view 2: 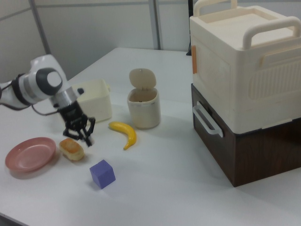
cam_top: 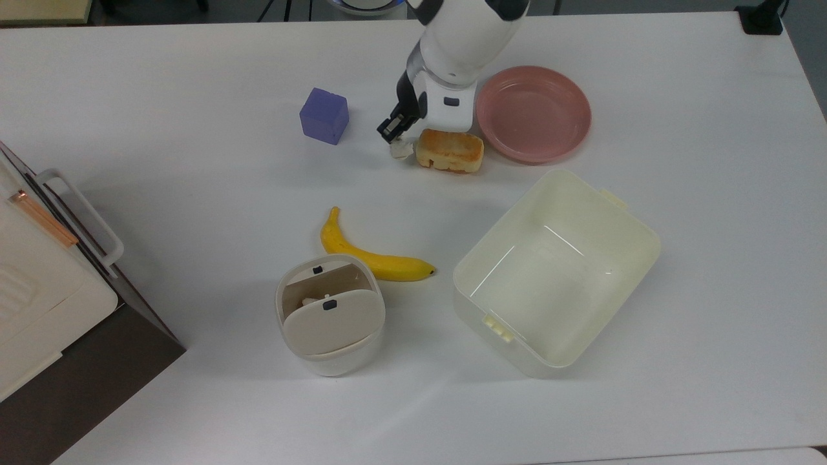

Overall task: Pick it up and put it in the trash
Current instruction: 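Lift the white piece and carry it over the white trash bin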

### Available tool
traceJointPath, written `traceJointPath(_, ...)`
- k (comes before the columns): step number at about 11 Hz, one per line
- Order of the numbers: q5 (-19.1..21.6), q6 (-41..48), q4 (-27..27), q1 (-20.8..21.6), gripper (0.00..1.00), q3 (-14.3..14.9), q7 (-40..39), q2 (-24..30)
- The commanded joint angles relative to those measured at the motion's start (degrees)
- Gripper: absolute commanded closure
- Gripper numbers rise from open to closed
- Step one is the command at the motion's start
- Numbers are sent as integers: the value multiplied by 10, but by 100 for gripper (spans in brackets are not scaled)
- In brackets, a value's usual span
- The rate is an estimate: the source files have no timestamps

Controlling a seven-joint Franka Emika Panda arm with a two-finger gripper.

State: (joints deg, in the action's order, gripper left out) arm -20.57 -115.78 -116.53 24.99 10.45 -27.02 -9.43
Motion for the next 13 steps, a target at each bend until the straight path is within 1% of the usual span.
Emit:
traceJointPath(1, 35, 34, 99, -43, 99, 4, -6, 10)
traceJointPath(2, 70, 38, 141, -56, 99, 9, 13, 4)
traceJointPath(3, 94, 38, 180, -73, 98, 12, 52, -8)
traceJointPath(5, 121, 33, 240, -86, 98, 15, 149, -43)
traceJointPath(7, 127, 30, 286, -86, 98, 16, 267, -89)
traceJointPath(8, 127, 30, 306, -86, 98, 16, 298, -109)
traceJointPath(9, 131, 29, 330, -86, 98, 22, 320, -124)
traceJointPath(10, 147, 29, 358, -86, 98, 33, 357, -143)
traceJointPath(11, 154, 27, 385, -86, 98, 38, 396, -163)
traceJointPath(12, 155, 12, 402, -89, 98, 41, 444, -175)
traceJointPath(13, 155, -14, 407, -92, 98, 43, 493, -182)
